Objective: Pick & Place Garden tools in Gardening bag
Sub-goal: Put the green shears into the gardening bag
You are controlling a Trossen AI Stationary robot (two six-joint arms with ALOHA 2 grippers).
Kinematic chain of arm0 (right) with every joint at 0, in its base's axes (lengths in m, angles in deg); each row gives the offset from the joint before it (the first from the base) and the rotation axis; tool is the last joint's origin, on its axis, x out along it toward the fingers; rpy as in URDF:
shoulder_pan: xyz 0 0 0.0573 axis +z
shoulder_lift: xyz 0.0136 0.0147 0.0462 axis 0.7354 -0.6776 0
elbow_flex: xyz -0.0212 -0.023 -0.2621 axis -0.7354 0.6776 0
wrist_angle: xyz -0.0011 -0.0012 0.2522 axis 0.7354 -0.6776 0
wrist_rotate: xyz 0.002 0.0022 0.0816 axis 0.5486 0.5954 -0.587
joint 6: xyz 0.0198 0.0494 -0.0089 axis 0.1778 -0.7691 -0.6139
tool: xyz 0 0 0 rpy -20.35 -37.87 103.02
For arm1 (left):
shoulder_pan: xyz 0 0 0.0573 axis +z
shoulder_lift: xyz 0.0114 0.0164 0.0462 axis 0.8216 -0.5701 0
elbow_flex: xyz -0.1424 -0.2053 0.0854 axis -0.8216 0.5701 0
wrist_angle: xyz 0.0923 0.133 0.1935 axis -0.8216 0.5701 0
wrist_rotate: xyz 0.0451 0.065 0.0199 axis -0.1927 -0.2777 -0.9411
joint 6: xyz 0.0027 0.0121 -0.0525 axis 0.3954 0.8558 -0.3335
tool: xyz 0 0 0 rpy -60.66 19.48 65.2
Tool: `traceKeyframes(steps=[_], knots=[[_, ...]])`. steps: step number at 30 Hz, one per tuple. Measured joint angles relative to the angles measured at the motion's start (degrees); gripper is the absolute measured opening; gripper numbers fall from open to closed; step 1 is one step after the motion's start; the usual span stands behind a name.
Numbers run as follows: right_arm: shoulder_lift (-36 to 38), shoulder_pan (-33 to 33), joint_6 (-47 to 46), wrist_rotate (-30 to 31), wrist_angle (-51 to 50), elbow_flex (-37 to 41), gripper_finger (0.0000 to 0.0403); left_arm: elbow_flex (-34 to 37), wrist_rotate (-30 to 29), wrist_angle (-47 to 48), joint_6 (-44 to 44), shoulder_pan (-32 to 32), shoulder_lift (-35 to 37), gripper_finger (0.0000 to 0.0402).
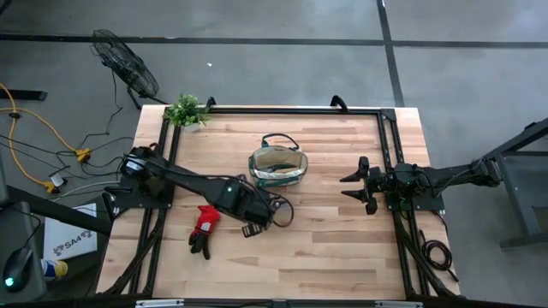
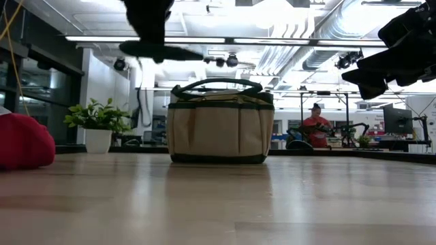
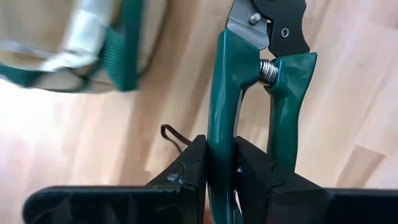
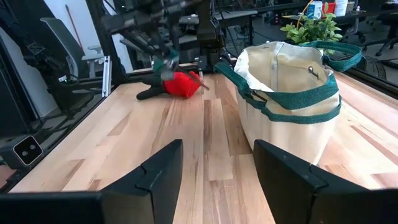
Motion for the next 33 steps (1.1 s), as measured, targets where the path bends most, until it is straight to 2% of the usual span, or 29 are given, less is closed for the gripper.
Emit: traceKeyframes(steps=[17, 27, 33], knots=[[0.00, 0.00, 0.00, 0.00, -0.01, 0.00, 0.0189, -9.79, -12.04, 13.68, 1.09, 0.05, 0.04, 0.0054], [0.00, 0.00, 0.01, 0.00, -0.01, 0.00, 0.0189, -10.08, -23.78, 12.33, 6.55, 2.04, 0.04, 0.0054], [0.00, 0.00, 0.01, 0.00, -0.01, 0.00, 0.0189, -10.08, -25.12, 5.82, 11.39, 4.33, -0.34, 0.0054]])
